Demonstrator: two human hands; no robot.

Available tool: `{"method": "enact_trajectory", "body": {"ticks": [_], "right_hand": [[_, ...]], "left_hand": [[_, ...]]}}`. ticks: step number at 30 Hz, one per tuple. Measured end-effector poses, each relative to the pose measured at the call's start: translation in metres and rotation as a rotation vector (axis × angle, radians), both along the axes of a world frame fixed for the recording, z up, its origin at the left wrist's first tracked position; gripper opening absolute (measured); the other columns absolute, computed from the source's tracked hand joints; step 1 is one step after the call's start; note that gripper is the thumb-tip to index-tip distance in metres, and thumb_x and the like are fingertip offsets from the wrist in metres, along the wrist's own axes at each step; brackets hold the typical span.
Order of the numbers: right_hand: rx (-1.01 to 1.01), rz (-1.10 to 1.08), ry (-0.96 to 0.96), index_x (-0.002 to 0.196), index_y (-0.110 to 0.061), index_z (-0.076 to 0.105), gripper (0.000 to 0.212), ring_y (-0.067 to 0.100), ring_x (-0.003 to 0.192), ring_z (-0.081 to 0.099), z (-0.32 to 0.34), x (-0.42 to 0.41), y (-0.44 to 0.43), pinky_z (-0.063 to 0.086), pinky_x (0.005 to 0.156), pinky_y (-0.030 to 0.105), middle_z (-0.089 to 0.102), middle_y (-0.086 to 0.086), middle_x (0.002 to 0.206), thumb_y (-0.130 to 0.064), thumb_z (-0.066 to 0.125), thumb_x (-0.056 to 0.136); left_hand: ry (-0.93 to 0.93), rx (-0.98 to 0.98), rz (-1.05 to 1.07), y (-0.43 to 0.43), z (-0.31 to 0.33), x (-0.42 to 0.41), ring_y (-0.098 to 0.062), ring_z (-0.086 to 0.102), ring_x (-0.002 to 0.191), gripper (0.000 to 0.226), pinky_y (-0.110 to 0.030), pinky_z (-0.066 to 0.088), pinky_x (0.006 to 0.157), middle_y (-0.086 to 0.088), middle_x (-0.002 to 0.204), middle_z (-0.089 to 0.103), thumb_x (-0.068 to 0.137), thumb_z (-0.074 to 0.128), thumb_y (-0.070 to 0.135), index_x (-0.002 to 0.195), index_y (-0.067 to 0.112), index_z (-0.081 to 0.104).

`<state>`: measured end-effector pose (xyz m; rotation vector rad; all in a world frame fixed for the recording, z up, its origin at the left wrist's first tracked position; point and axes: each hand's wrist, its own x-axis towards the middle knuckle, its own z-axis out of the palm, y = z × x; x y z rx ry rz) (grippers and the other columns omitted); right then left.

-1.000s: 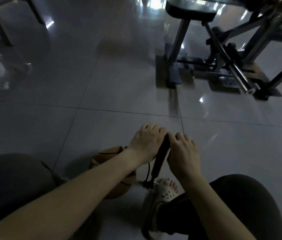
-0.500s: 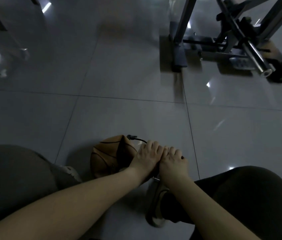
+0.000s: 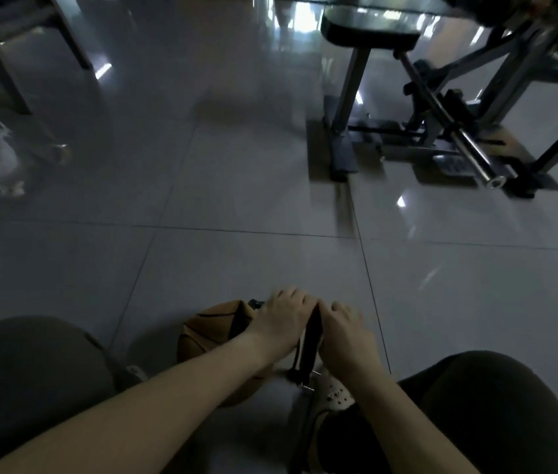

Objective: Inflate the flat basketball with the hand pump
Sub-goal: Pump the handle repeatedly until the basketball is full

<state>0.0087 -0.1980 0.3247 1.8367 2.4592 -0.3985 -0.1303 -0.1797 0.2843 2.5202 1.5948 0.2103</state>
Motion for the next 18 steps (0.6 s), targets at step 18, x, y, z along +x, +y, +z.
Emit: {"method": "enact_trajectory", "body": {"ticks": [18], "right_hand": [[0.023,0.022,-0.161,0.114,-0.017,0.047,0.027,0.024,0.096,0.050,-0.050,-0.018,-0.003,0.039,0.076,0.036,0.052,0.007,0.110,-0.026,0.056,0.089]], "left_hand": [[0.090,0.051,0.101,-0.011,-0.056,0.001,-0.020,0.045,0.082,0.022,-0.031,0.038,0.067,-0.002,0.093,0.053,0.075,0.043,0.027,0.095,0.020,0.048]]}}
